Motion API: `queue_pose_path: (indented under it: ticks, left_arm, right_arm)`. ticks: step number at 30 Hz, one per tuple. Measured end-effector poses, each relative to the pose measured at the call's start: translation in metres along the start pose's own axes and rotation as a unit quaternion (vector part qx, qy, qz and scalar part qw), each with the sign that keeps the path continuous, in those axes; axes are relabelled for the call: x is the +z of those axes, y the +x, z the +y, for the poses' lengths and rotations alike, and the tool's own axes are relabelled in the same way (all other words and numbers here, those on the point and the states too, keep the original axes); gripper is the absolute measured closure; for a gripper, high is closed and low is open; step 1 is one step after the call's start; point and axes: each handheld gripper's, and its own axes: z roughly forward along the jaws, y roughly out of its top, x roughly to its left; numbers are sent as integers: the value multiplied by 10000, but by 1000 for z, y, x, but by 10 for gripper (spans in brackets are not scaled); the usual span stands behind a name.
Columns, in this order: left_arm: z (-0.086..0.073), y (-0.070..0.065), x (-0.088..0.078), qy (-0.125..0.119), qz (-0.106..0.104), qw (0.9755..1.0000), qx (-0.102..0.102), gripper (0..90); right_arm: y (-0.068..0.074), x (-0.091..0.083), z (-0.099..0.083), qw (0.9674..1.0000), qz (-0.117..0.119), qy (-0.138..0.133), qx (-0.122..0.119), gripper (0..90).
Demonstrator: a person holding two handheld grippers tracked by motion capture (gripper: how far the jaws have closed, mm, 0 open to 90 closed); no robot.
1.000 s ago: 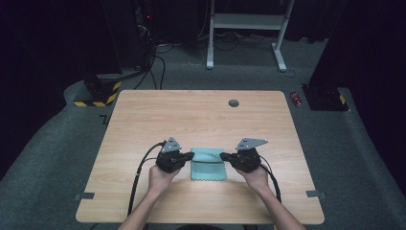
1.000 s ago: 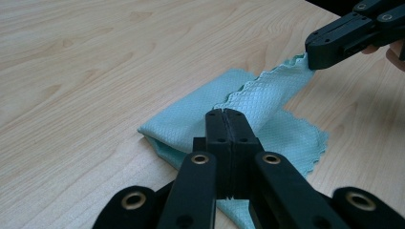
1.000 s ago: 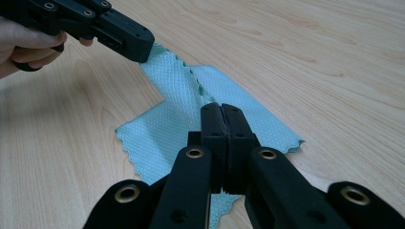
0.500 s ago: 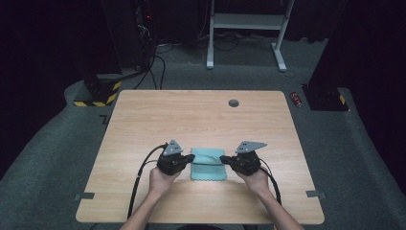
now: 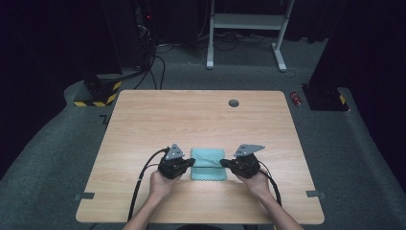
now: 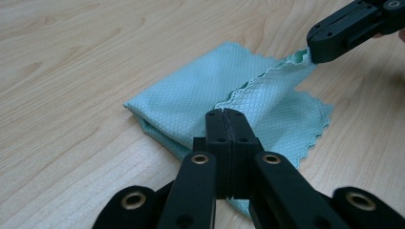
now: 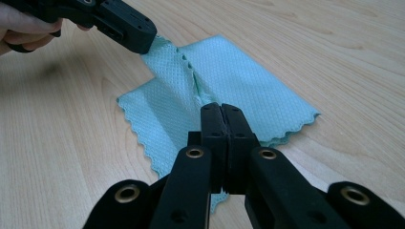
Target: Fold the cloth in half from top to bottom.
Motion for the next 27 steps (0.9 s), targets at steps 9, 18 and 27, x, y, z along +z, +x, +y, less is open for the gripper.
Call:
queue_pose_path:
  ticks: [9,18,27]
  left_arm:
    - [-4,-6,7,93,32,9999,136,896]
    - [-12,-9,11,205,141,9992,309,896]
    - [-16,-11,12,232,146,9990,339,893]
  right_arm:
    - [-1,2,-9,9999,-29,121,9,893]
    - [-1,9,-14,9997,-56,225,1,893]
    - [0,12,-20,9995,46,317,51,891]
